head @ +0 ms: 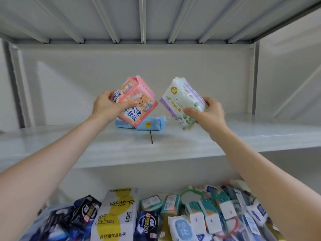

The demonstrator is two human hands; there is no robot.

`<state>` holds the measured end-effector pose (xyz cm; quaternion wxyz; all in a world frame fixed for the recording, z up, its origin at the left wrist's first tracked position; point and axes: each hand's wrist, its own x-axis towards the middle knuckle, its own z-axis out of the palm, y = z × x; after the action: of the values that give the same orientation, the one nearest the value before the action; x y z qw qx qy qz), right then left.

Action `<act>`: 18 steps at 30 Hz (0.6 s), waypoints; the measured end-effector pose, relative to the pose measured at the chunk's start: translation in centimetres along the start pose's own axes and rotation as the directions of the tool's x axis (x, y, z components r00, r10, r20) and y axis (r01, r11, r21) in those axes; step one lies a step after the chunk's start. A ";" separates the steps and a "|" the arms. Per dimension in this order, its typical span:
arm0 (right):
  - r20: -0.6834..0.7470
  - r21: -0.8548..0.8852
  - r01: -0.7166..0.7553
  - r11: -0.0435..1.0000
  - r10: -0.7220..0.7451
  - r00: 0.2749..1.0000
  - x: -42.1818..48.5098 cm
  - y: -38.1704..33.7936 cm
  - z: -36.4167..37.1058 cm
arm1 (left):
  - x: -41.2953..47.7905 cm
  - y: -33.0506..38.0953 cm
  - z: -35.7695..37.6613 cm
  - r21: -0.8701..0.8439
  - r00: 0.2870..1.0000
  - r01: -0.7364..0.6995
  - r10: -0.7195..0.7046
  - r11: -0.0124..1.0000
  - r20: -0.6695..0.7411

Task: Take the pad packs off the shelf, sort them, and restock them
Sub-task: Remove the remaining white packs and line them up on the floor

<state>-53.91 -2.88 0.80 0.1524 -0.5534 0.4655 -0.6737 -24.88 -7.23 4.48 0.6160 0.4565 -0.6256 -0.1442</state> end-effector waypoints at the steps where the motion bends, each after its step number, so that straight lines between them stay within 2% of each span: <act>1: -0.009 0.008 -0.014 1.000 0.014 1.000 -1.5 -0.3 -0.1 | -1.4 0.0 -0.7 -0.002 1.000 0.009 -0.009 1.000 0.001; 7: 0.015 0.013 -0.071 0.997 0.071 0.997 -8.6 -2.1 -1.3 | -7.7 1.3 -5.3 0.024 0.999 0.039 -0.038 0.999 -0.028; 18: 0.137 0.002 -0.072 0.997 0.071 0.988 -17.4 -4.2 -6.6 | -19.2 4.4 -9.4 0.095 0.996 0.072 -0.067 0.993 -0.056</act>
<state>-52.49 14.88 -6.09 0.2100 -0.5807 0.4712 -0.6298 -21.54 13.10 -2.59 0.6041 0.5110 -0.5990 -0.1227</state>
